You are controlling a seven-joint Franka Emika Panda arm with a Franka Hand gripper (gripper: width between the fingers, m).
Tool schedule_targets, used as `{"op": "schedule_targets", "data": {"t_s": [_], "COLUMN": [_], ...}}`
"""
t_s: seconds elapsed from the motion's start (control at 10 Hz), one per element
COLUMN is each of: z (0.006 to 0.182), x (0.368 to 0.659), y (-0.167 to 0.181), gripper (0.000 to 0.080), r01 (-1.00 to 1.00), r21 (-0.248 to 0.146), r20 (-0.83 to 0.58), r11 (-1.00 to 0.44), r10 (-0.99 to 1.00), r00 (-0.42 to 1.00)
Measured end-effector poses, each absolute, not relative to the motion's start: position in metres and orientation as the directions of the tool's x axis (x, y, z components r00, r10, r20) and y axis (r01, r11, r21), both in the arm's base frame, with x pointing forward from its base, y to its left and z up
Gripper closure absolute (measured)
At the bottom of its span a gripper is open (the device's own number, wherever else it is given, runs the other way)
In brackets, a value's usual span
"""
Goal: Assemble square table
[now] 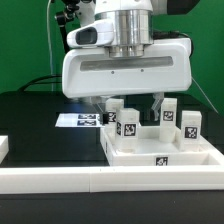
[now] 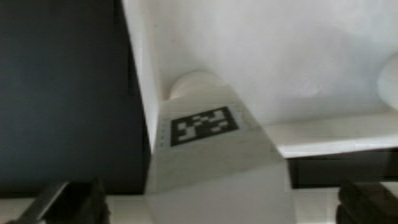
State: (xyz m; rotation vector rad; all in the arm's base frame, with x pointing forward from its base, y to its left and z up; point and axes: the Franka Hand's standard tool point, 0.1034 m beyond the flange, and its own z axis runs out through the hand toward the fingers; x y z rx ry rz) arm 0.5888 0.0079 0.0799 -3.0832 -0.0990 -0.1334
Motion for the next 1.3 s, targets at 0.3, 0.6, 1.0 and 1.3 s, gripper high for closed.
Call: {"op": "schedule_targets", "data": {"t_s": [0.3, 0.6, 1.0, 1.3], "z": [0.0809, 0.081, 0.081, 0.0804], "x": [0.5911, 0.5911, 0.5912, 0.5909], "y": [0.0068, 0.0067, 0.0065, 0.003], "gripper": [0.0273, 0.051, 0.051, 0.0509], "r01": [0.142, 0.142, 0.082, -0.227], "r21": [-0.028, -0.028, -0.035, -0.072], "r20": [0.099, 0.099, 0.098, 0.096], "r11": [-0.989, -0.989, -0.996, -0.971], "r10": [0.139, 0.139, 0.079, -0.234], "r00": [0.985, 0.985, 0.992, 0.968]}}
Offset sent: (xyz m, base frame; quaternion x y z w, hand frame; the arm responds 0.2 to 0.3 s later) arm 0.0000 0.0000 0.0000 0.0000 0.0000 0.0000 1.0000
